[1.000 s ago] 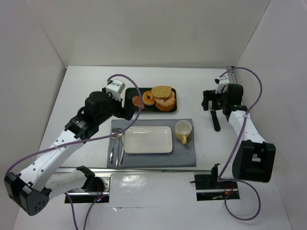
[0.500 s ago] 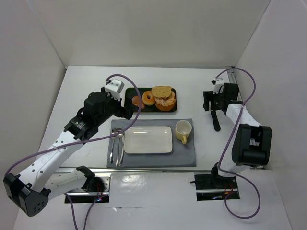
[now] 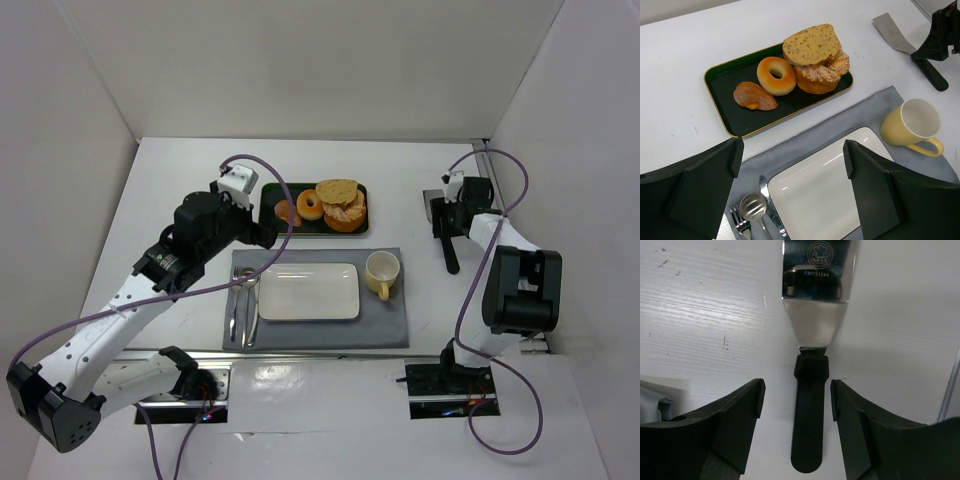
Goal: Place the bread
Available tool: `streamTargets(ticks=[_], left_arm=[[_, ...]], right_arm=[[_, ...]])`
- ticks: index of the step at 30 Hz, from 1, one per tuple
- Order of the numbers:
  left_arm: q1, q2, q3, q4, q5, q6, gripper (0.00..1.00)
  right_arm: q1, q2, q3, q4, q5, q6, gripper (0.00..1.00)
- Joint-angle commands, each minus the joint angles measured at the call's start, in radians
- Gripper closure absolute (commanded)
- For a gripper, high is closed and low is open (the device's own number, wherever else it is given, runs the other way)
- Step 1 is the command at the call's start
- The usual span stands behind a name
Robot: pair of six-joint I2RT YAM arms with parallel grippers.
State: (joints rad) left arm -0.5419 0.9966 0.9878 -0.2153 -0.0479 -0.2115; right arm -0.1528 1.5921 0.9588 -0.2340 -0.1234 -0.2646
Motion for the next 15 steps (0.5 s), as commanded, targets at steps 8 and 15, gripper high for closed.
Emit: streamTargets(ticks=[8, 15], left_arm=[[-0.004, -0.024, -0.003, 0.050, 0.002, 0.008, 0.00], [-0.004, -0.024, -0.012, 0.050, -0.007, 0.008, 0.00]], right_arm=[[-0.010, 0.042, 0.037, -0.019, 0.059, -0.010, 0.35], [-0.010, 0.074, 0.046, -0.010, 0.070, -0.001, 0.36]])
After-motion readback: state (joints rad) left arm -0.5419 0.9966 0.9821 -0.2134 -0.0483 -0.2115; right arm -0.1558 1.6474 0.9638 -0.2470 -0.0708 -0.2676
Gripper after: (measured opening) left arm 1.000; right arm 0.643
